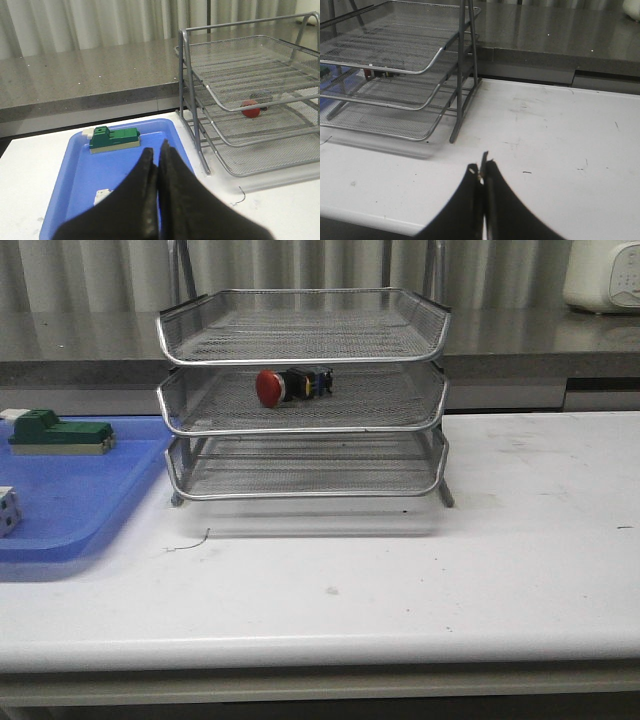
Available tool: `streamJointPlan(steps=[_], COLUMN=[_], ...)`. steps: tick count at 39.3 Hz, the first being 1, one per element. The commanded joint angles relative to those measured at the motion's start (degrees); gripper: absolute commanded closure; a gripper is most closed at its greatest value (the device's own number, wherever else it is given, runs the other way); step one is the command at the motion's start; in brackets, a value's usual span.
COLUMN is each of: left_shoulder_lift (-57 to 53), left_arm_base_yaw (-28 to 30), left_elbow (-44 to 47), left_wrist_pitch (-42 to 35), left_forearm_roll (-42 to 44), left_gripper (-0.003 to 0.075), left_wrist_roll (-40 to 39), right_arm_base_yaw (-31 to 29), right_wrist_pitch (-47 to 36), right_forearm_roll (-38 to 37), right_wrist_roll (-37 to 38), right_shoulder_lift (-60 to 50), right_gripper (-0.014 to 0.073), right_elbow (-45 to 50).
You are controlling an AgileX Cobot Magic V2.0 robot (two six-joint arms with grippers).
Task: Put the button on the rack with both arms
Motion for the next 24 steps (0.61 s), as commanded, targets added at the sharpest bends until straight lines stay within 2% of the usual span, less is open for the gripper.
streamJointPlan(steps=[1,20,24], left_shoulder_lift=[0.53,0.31,-1.44], left_arm_base_yaw=[0.05,0.05,0.05], left_elbow=[-1.55,-0.9,1.56], left_wrist_pitch=[-4.67,-5.68,-8.26], left_forearm_roll=[-0.99,-0.87,3.42], left_gripper=[0.0739,0.0739,0.0739], left_wrist_roll=[-0.49,-0.49,-3.93], right_arm_base_yaw=[-0.38,-0.38,-0.38], right_wrist_pitch=[-4.55,-4.55,-4.55], right_forearm_roll=[-0.03,-0.03,-0.03], right_wrist_roll=[-0.2,-0.2,-0.2], right_shoulder_lift=[0.58,0.58,0.58], right_gripper=[0.0704,0.0704,0.0704], right_elbow=[-1.44,-1.44,-1.44])
